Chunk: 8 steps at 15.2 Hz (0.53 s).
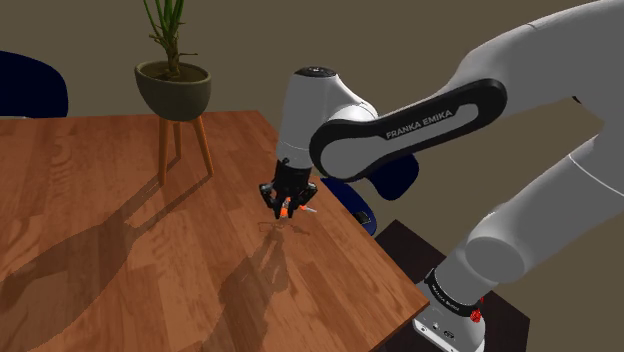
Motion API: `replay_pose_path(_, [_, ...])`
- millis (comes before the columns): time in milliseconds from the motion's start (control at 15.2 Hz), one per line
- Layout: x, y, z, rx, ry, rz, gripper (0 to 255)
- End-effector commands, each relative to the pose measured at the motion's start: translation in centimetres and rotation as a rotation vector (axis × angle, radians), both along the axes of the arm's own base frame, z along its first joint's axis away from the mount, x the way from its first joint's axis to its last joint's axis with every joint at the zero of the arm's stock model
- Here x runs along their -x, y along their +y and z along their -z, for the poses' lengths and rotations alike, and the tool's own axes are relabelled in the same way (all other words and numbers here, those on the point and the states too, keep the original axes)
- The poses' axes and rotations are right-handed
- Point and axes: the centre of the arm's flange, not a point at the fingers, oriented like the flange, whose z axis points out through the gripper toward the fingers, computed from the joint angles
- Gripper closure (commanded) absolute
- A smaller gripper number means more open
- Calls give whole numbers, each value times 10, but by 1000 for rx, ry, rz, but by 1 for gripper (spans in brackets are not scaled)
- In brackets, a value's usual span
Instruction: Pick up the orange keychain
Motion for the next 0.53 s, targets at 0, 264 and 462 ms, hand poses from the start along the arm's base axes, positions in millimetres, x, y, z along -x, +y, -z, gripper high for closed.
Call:
replay_pose_path(0, [1,1,-11,0,1,0,255])
replay_pose_path(264, [1,1,-32,0,1,0,255])
replay_pose_path(462, [1,1,-38,0,1,0,255])
